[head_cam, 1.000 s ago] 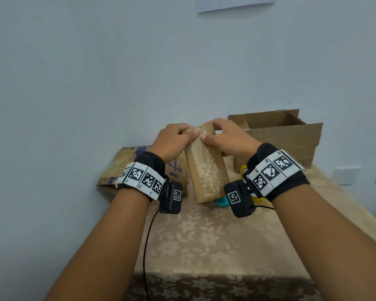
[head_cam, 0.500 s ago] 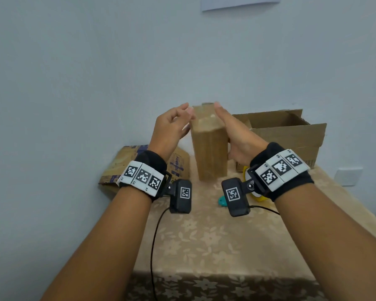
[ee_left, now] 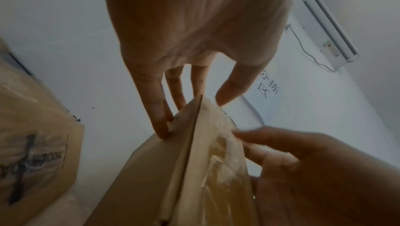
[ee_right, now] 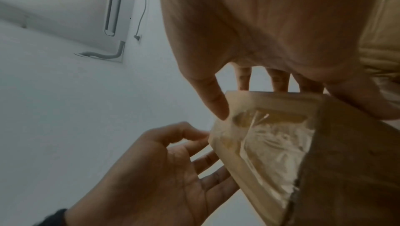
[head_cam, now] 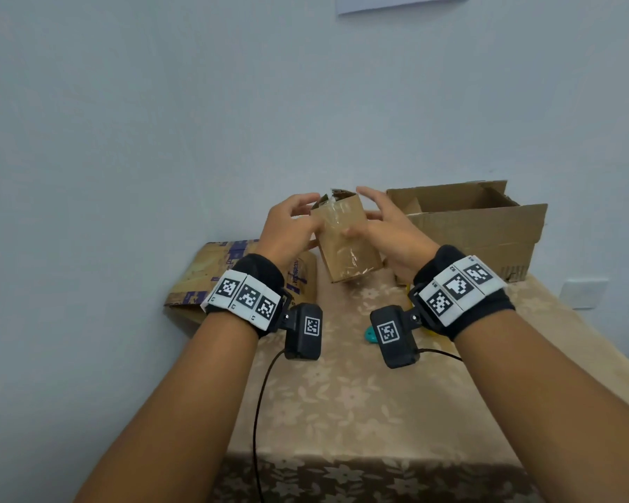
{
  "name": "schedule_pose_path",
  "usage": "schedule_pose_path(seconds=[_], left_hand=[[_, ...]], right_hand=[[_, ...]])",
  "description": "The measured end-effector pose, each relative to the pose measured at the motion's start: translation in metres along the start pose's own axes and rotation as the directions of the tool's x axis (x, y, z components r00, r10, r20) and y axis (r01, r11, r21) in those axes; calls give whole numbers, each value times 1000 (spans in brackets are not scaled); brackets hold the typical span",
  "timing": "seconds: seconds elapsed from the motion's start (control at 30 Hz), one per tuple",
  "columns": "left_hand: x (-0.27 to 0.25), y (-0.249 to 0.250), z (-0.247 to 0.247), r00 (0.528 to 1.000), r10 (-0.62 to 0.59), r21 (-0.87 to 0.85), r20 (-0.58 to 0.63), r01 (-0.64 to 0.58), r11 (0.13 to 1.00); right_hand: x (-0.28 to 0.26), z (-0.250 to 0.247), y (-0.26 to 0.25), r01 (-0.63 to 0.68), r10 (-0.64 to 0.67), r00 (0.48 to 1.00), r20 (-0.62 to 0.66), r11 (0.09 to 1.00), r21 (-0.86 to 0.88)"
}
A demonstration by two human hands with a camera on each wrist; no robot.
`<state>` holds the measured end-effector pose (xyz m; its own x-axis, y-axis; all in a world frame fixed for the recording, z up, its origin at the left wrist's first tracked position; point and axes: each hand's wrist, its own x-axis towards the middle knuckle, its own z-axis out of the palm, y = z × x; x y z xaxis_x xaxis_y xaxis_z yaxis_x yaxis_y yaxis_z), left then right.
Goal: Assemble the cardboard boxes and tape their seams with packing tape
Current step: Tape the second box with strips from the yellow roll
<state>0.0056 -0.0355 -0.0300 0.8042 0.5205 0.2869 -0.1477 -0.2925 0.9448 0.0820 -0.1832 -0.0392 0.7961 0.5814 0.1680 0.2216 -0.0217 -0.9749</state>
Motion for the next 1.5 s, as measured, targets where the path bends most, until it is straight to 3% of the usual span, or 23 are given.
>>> schedule_pose_path(seconds=[0.2, 0.37, 0.5, 0.7, 0.8, 0.93, 1.07, 1.2, 1.5], left_hand=[[0, -7, 11, 990, -92, 58, -103, 98, 993], [-2, -4, 12, 985, -147, 40, -86, 151, 988], [-2, -3, 15, 984, -112, 25, -135, 116, 993], [-3, -7, 16, 989, 50, 192, -137, -23, 981], [-5, -11, 16, 995, 13, 213, -98, 8, 977], [-5, -15, 15, 998, -23, 229, -65, 38, 973], [-5, -18, 17, 989, -132, 161, -74, 142, 977], [-1, -21, 18, 982, -172, 122, -82, 181, 976], [0, -20, 22, 989, -114, 133, -92, 126, 983]], right_hand=[[-3, 9, 3, -12, 24, 988, -155, 997, 73], [2, 11, 6, 5, 0, 971, -241, 1000, 22], [4, 13, 6, 10, -16, 967, -256, 1000, -23], [13, 18, 14, -78, 85, 968, -236, 996, 40], [15, 20, 19, -131, 148, 968, -201, 987, 96], [15, 22, 26, -124, 141, 975, -170, 986, 108], [16, 20, 28, -125, 134, 960, -247, 991, 50], [20, 20, 32, -187, 218, 932, -289, 973, 132], [21, 19, 28, -173, 232, 942, -244, 955, 241]])
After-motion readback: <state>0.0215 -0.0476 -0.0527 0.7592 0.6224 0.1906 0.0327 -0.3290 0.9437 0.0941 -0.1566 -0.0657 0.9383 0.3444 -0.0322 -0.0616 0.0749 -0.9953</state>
